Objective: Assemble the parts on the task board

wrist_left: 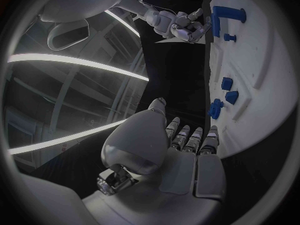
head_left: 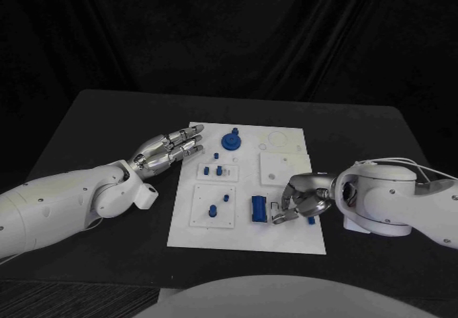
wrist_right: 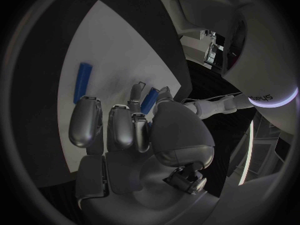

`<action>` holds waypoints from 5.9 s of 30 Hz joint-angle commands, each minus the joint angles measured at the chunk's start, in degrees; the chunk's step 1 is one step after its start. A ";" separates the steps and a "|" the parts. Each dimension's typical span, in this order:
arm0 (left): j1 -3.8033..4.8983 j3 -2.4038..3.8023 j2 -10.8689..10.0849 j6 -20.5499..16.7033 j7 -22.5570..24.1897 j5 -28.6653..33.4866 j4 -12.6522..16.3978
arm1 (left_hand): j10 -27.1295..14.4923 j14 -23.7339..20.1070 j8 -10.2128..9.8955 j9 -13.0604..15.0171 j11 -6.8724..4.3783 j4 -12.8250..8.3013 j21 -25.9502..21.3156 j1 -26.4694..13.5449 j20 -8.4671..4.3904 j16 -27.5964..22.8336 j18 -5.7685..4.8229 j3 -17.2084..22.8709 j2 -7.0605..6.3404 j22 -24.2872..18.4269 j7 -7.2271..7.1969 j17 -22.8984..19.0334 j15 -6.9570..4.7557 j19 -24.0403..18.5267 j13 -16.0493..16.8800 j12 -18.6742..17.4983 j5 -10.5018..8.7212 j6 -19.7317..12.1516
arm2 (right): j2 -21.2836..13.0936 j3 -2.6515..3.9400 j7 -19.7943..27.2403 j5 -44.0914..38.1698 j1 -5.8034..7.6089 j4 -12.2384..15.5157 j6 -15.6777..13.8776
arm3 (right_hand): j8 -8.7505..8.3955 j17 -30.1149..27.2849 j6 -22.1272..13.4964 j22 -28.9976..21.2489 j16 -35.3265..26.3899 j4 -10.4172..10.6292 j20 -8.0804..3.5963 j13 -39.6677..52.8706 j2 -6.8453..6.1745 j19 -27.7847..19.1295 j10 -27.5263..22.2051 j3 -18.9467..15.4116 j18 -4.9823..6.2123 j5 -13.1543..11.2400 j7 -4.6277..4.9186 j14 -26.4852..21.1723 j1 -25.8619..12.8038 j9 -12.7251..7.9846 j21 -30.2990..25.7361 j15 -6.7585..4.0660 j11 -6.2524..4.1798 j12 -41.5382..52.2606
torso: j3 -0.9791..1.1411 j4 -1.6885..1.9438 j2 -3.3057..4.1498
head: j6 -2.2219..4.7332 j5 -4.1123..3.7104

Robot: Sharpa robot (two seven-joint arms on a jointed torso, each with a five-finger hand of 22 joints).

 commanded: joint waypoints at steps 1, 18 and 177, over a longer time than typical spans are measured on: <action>-0.07 0.05 -0.14 0.08 7.12 0.08 0.19 | 0.13 0.33 0.24 0.06 0.22 -0.45 0.33 0.26 0.11 0.34 0.18 0.07 0.32 0.13 0.10 0.08 -0.06 0.30 0.05 0.33 0.21 0.12 | -1.66 0.11 -1.46 3.24 2.01 1.04 -3.12 | -4.72 -0.08 2.70 9.45 -0.20 0.12 0.76 15.06 1.74 0.04 6.05 -0.68 0.19 4.07 0.50 1.95 -0.05 -5.93 -0.30 0.54 0.55 0.07 | 0.00 -0.01 -0.01 | -0.01 0.13; -0.07 0.05 -0.04 -2.27 9.30 0.08 0.24 | 1.11 -0.26 0.39 0.20 1.56 -1.62 0.23 0.00 -1.60 0.03 1.10 0.66 -0.47 -0.14 1.08 -0.12 -3.23 0.22 0.41 2.36 1.38 1.70 | -4.06 0.09 -13.58 -1.35 7.07 -2.22 6.93 | -10.97 0.50 7.44 10.12 0.32 -4.47 0.66 15.06 2.79 0.90 6.05 1.52 -0.23 16.95 0.33 2.11 8.48 -14.80 2.14 0.44 0.38 0.07 | 0.02 0.04 0.08 | -0.01 -0.49; -1.02 0.05 0.59 -0.09 8.13 0.08 -0.73 | 0.69 -0.10 0.25 0.10 2.02 -5.22 0.43 1.13 -0.40 0.15 0.98 3.80 -0.08 0.08 1.21 -0.05 -1.74 0.57 0.34 2.47 2.35 0.81 | 3.35 0.10 -8.15 25.03 0.87 -4.97 -6.04 | -10.68 -0.35 6.70 9.48 1.62 -5.74 1.36 15.06 -1.26 0.29 6.05 19.61 0.20 -0.38 1.39 2.02 -11.56 -22.66 0.12 1.20 1.33 0.07 | 0.01 0.00 -0.01 | -0.01 -0.07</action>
